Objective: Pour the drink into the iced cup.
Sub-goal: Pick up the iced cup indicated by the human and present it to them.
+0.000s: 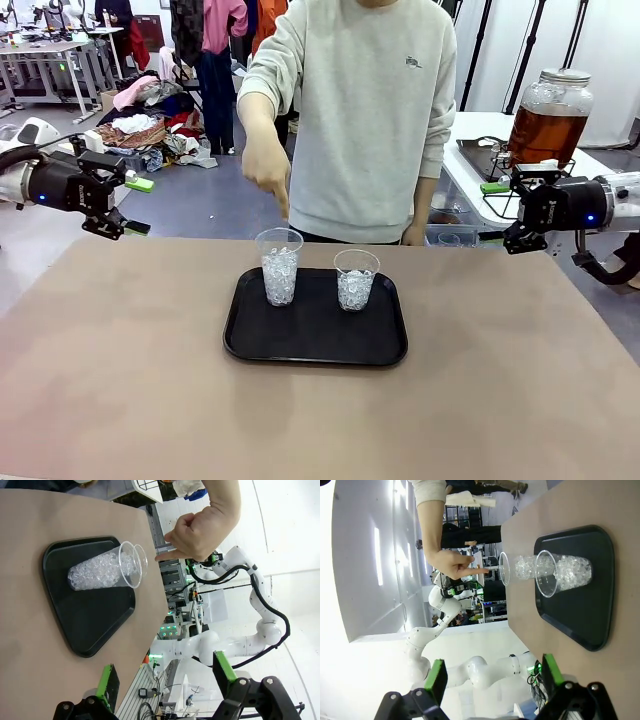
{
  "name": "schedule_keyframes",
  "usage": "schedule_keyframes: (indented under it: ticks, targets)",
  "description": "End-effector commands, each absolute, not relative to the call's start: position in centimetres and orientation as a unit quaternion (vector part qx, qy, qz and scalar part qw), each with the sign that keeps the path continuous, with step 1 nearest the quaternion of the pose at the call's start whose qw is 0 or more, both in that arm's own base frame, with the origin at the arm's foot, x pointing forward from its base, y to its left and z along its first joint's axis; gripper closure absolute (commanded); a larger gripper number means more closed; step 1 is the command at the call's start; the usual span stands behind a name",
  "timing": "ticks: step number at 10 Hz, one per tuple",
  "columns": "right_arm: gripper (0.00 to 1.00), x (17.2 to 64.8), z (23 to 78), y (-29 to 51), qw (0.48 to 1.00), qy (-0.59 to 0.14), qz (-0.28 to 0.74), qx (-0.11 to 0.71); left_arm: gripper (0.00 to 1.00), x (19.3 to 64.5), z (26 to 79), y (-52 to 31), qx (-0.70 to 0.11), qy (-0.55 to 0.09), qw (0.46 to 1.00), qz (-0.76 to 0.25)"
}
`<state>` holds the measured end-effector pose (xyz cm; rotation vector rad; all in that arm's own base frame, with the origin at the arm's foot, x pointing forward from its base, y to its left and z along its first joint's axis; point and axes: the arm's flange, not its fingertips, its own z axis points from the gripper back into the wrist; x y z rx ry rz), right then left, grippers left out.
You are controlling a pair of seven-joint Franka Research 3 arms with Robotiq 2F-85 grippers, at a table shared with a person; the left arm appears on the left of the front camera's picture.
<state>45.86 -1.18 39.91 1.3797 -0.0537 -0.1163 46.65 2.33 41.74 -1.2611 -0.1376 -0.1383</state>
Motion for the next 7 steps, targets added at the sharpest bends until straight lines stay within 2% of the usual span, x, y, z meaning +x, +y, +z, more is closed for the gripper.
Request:
schedule_keyframes:
  ticks: [1, 7]
  targets:
    - [0.00, 45.74, 40.08, -1.21, 0.769, -0.026, -0.054, 0.636, 0.00, 46.43, 41.68, 2.35, -0.590, -0.068, 0.802, -0.069]
    - [0.00, 45.74, 40.08, -1.21, 0.769, -0.026, -0.054, 0.636, 0.00, 46.43, 41.68, 2.35, -0.590, -0.068, 0.802, -0.069]
